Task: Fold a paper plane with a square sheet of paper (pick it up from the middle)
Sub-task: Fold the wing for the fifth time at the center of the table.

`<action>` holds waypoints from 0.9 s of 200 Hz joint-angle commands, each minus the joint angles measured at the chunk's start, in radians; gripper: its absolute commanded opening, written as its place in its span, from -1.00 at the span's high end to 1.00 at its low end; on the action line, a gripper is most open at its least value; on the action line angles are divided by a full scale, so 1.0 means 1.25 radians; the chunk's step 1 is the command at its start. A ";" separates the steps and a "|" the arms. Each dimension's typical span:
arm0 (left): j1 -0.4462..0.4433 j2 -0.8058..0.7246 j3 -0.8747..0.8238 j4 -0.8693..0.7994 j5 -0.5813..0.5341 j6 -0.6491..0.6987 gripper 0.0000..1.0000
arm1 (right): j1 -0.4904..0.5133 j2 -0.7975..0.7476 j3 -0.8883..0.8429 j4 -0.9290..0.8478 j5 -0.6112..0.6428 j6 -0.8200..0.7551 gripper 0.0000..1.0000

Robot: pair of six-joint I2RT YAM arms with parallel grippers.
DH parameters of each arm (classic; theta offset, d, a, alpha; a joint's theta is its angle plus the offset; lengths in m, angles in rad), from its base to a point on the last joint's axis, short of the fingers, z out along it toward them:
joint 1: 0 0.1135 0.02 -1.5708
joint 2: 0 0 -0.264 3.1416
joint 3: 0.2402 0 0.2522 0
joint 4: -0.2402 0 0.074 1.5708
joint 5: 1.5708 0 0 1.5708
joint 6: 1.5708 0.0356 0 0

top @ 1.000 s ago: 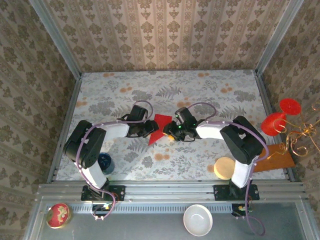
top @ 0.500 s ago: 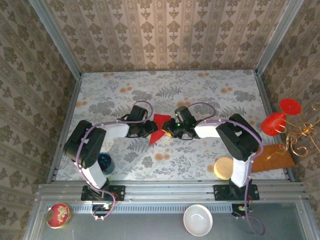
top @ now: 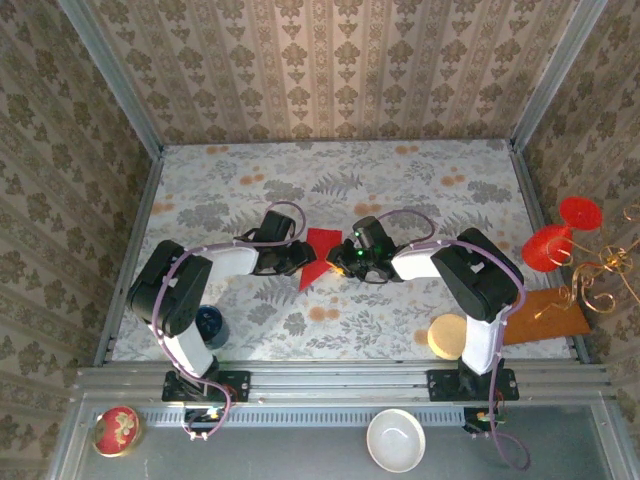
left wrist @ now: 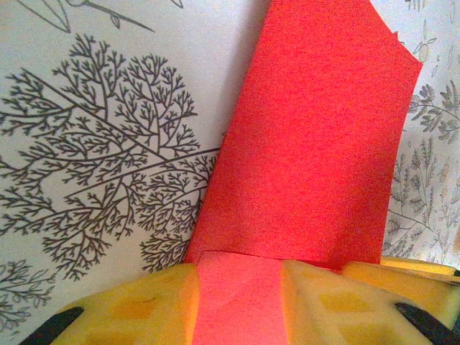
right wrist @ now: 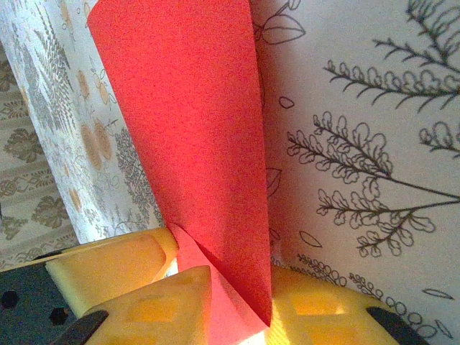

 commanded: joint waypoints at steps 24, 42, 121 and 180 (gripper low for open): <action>0.004 0.001 -0.012 -0.094 -0.011 0.000 0.27 | -0.012 0.003 -0.005 0.021 0.024 -0.005 0.57; 0.004 -0.012 -0.008 -0.095 -0.011 0.011 0.27 | -0.015 -0.004 -0.007 0.024 0.025 -0.010 0.73; -0.132 -0.185 0.012 -0.156 -0.242 0.209 0.03 | -0.025 -0.143 -0.093 0.004 0.086 0.019 1.00; -0.277 -0.196 -0.012 -0.078 -0.373 0.417 -0.11 | -0.049 -0.263 -0.162 -0.074 0.108 0.112 1.00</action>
